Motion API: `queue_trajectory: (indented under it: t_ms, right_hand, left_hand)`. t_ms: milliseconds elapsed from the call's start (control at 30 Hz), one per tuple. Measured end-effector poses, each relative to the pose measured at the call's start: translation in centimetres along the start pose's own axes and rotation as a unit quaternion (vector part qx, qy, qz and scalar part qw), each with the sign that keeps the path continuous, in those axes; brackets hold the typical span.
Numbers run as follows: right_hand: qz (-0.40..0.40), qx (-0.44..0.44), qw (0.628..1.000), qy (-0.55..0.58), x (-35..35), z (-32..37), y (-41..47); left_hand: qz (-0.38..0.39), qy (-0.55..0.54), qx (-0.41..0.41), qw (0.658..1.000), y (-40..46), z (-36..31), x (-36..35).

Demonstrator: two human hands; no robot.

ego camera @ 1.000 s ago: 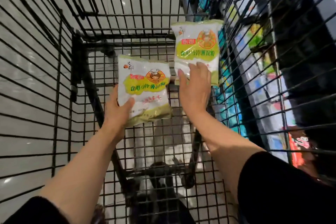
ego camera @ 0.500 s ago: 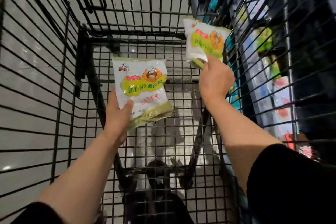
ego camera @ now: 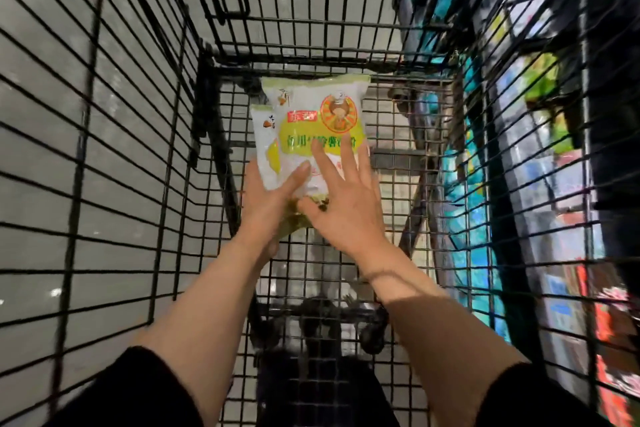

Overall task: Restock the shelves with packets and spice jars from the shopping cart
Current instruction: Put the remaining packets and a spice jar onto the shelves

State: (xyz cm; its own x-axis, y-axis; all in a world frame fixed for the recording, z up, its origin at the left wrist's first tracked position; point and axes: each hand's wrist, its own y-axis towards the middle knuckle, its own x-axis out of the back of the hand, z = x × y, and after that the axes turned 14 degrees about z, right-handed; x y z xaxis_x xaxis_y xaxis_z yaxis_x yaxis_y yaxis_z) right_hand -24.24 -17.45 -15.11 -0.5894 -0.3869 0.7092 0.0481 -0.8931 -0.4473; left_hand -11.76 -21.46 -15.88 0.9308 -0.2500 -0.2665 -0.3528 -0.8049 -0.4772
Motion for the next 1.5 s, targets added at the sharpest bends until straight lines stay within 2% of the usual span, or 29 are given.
queue_trajectory:
  t_ms: [200, 300, 433, 500, 567, 633, 700, 733, 900, 1033, 1100, 1267, 1367, 1500]
  right_hand:
    - [-0.033, 0.051, 0.996, 0.072, -0.3, -0.3, -1.0]
    - [-0.040, 0.070, 0.990, 0.113, -0.3, 0.1, -2.4]
    - [-0.137, 0.044, 0.980, 0.135, -1.0, 2.0, -6.4]
    - [-0.153, 0.027, 0.980, 0.127, -1.5, 3.3, -9.0]
    - [-0.097, 0.052, 0.989, 0.103, -2.0, 4.3, -11.6]
    - [0.020, 0.070, 0.994, 0.086, -2.7, 5.1, -13.5]
    - [0.157, 0.048, 0.981, 0.104, -3.3, 6.0, -15.1]
    - [0.196, 0.041, 0.973, 0.116, -3.5, 6.4, -15.6]
    - [0.298, 0.112, 0.945, 0.081, -6.6, 8.4, -16.3]
    - [0.276, 0.135, 0.950, 0.065, -9.7, 9.3, -16.2]
    - [0.249, 0.128, 0.956, 0.091, -11.0, 9.6, -16.1]
    - [0.164, 0.116, 0.964, 0.173, -12.5, 10.4, -16.7]
    - [0.144, 0.102, 0.970, 0.169, -11.4, 9.1, -16.8]
    - [0.120, 0.081, 0.981, 0.131, -6.9, 4.4, -17.2]
  left_hand:
    - [-0.023, 0.030, -0.021, 0.999, -1.2, -0.1, -0.6]
    - [-0.076, 0.039, -0.024, 0.996, -2.7, -1.1, -0.8]
    - [-0.080, 0.120, -0.052, 0.988, -6.0, -4.8, 0.2]
    - [-0.092, 0.155, -0.055, 0.982, -8.4, -6.5, 0.9]
    - [-0.114, 0.186, -0.048, 0.975, -11.3, -7.6, 1.4]
    - [-0.148, 0.203, -0.042, 0.967, -13.9, -8.3, 1.5]
    - [-0.175, 0.234, -0.051, 0.955, -16.1, -8.5, 1.6]
    - [-0.182, 0.258, -0.054, 0.947, -16.9, -8.7, 1.7]
    - [-0.190, 0.349, -0.046, 0.917, -19.2, -8.9, 2.4]
    - [-0.192, 0.387, -0.065, 0.899, -19.8, -8.2, 2.5]
    - [-0.199, 0.416, -0.071, 0.885, -20.0, -7.8, 2.6]
    - [-0.203, 0.426, -0.065, 0.879, -19.5, -7.5, 3.0]
    - [-0.210, 0.405, -0.068, 0.887, -19.0, -7.6, 2.7]
    - [-0.237, 0.317, -0.075, 0.915, -18.7, -8.2, 1.9]
